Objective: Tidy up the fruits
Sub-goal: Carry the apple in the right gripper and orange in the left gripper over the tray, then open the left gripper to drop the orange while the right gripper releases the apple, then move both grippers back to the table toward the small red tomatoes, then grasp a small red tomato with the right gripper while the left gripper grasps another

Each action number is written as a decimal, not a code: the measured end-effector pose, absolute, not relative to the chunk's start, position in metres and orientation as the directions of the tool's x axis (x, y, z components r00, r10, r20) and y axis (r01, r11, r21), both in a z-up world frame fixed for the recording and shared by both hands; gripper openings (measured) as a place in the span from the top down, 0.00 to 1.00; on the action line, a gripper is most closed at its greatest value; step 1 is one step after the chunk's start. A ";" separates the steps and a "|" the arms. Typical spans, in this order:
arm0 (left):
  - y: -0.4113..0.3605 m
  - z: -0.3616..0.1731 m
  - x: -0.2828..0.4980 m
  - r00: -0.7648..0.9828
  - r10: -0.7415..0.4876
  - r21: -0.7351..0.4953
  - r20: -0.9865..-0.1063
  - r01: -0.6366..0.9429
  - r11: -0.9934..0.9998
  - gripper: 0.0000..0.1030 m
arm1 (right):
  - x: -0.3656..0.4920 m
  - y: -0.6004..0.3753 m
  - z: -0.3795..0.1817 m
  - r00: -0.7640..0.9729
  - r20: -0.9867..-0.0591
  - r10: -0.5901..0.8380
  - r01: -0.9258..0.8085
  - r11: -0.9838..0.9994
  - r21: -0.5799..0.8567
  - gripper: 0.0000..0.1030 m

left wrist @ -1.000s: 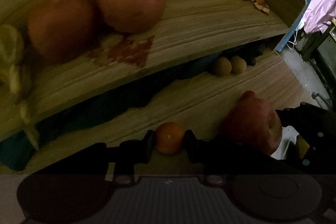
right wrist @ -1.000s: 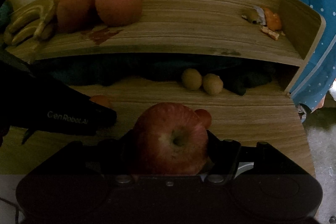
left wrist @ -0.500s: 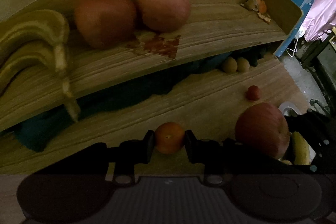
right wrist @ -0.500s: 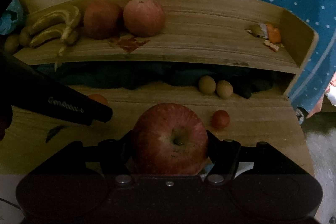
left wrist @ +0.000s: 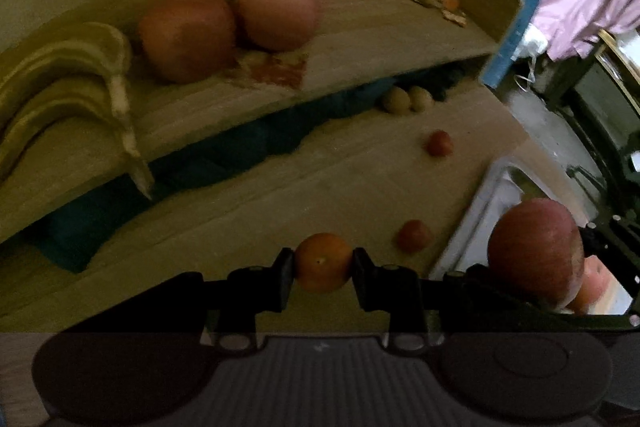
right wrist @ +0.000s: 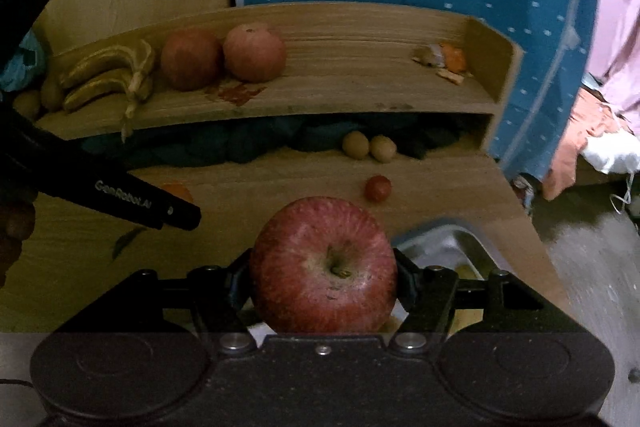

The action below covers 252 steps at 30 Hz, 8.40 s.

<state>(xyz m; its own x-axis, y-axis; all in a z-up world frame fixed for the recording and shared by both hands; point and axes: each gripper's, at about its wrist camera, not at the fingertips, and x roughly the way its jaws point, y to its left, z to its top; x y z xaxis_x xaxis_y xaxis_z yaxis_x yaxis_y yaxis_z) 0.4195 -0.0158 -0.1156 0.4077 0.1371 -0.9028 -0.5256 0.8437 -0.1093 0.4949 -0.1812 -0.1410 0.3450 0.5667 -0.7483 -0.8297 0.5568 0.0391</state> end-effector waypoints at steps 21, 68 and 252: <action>-0.081 -0.129 0.418 0.399 -0.023 -0.148 -0.916 -0.285 0.947 0.66 | 0.448 -0.255 -0.146 0.414 -0.799 0.437 -0.694 0.719 0.034 0.33; -0.085 -0.126 0.399 0.390 -0.043 -0.150 -0.920 -0.248 0.957 0.38 | 0.445 -0.247 -0.159 0.412 -0.804 0.428 -0.699 0.715 0.023 0.28; -0.046 -0.159 0.490 0.335 0.114 -0.077 -0.935 -0.506 0.859 0.76 | 0.607 -0.119 -0.193 0.210 -0.783 0.586 -0.903 0.423 0.074 0.76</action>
<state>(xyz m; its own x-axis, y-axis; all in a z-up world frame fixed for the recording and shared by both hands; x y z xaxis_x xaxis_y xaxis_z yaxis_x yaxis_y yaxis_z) 0.4896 -0.0458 -0.1591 0.3351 0.1141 -0.9352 -0.5063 0.8589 -0.0767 0.6071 -0.1185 -0.1932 0.2105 0.5855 -0.7828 -0.9030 0.4233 0.0739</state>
